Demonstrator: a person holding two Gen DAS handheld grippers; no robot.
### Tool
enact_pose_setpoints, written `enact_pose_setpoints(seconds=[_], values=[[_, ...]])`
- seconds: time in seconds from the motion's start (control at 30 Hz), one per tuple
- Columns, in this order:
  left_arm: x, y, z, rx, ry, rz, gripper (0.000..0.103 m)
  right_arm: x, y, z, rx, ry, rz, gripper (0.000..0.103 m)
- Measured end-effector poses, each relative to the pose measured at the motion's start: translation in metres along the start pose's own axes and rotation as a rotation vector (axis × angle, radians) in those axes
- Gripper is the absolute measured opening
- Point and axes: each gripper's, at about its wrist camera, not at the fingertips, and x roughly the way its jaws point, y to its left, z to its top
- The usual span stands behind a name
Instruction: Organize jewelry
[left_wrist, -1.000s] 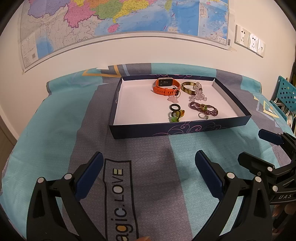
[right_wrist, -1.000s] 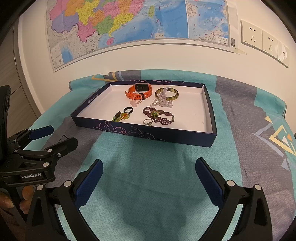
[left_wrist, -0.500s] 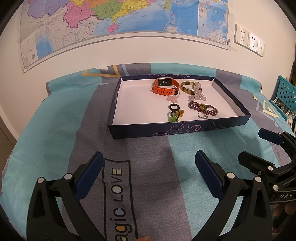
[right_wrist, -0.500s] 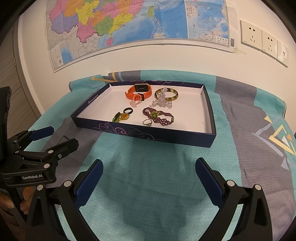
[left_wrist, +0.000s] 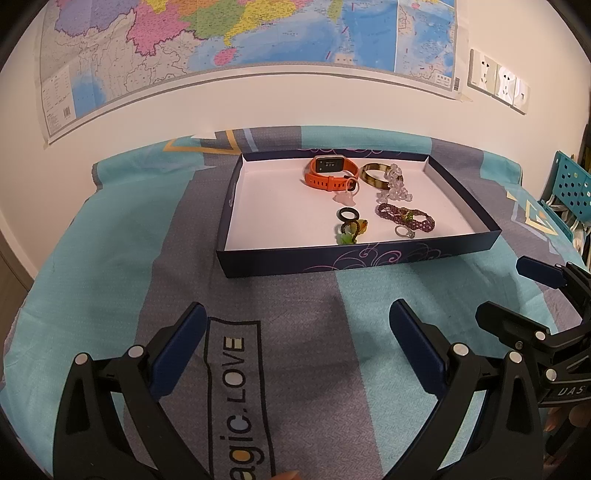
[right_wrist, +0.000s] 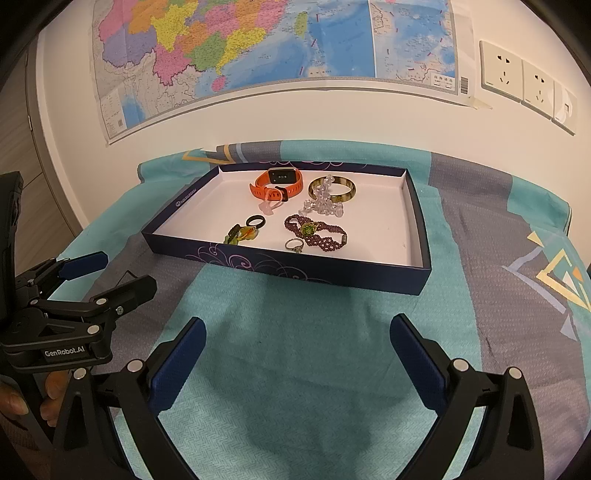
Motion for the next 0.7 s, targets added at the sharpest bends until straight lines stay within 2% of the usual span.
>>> enact_pose_setpoints(seconds=[0.6, 0.7], values=[[0.0026, -0.0027, 0.0014, 0.003, -0.011, -0.013, 0.097, 0.0017, -0.0003, -0.0002, 0.002, 0.007, 0.001, 0.096], [0.0053, -0.0036, 0.0008, 0.000, 0.007, -0.027, 0.097, 0.0033, -0.0008, -0.0013, -0.004, 0.017, 0.001, 0.096]])
